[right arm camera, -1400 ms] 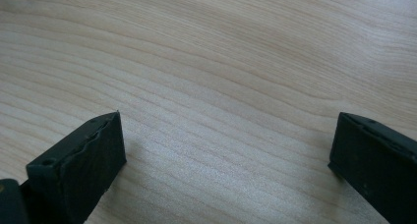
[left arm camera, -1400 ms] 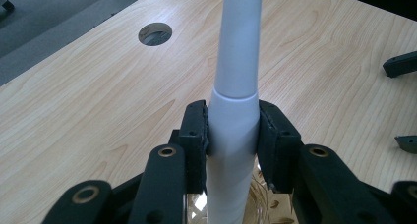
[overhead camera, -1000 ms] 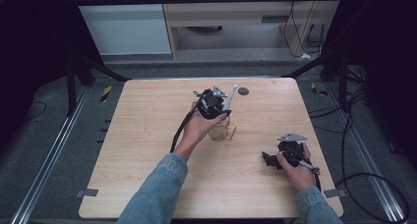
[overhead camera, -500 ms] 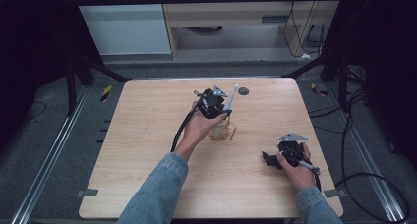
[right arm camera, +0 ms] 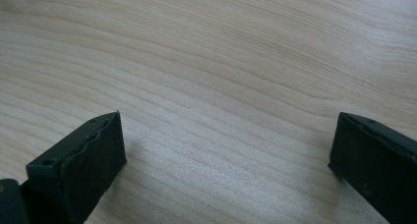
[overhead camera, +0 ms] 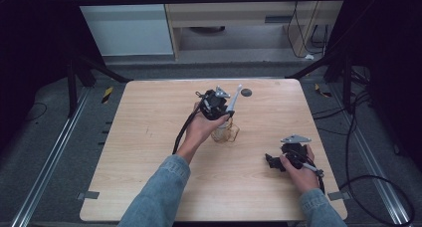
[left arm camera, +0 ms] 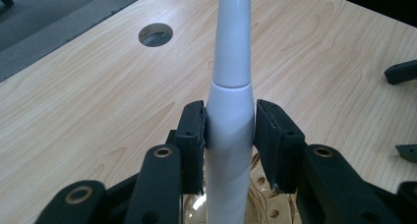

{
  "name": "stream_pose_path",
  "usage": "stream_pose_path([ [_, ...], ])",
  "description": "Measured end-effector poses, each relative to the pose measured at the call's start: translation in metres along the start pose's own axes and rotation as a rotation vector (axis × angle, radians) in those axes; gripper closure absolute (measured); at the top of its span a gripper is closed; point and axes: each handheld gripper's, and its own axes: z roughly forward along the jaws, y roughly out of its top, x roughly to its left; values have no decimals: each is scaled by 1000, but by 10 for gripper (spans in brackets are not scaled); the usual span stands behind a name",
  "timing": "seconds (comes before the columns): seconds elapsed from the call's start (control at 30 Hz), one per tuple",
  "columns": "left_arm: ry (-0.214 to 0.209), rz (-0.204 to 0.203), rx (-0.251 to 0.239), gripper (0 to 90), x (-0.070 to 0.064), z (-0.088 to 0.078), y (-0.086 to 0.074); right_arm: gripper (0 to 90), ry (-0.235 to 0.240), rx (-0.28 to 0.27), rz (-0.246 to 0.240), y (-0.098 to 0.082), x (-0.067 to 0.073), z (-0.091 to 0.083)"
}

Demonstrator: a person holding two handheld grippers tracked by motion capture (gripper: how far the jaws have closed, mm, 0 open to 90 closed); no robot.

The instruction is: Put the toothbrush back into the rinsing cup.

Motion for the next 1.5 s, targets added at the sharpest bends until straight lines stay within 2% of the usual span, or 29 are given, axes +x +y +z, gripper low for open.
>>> stream_pose_path([
  [0.5,21,25,-21,583,-3,-10,2,4,0,0,1,0,0,0],
  [0.8,22,49,-47,368,-11,-21,3,4,0,0,1,0,0,0],
  [1.07,18,62,-46,247,-10,-31,-1,4,0,0,1,0,0,0],
  [1.17,4,62,-38,194,-12,-33,-4,4,0,0,0,0,0,0],
  [1.27,10,62,-39,132,-14,-36,-8,4,0,0,1,0,0,0],
  [1.37,5,57,-45,95,-15,-41,-11,4,0,0,1,0,0,0],
  [1.5,0,78,-35,68,-17,-46,-14,4,-1,0,0,0,0,0],
])
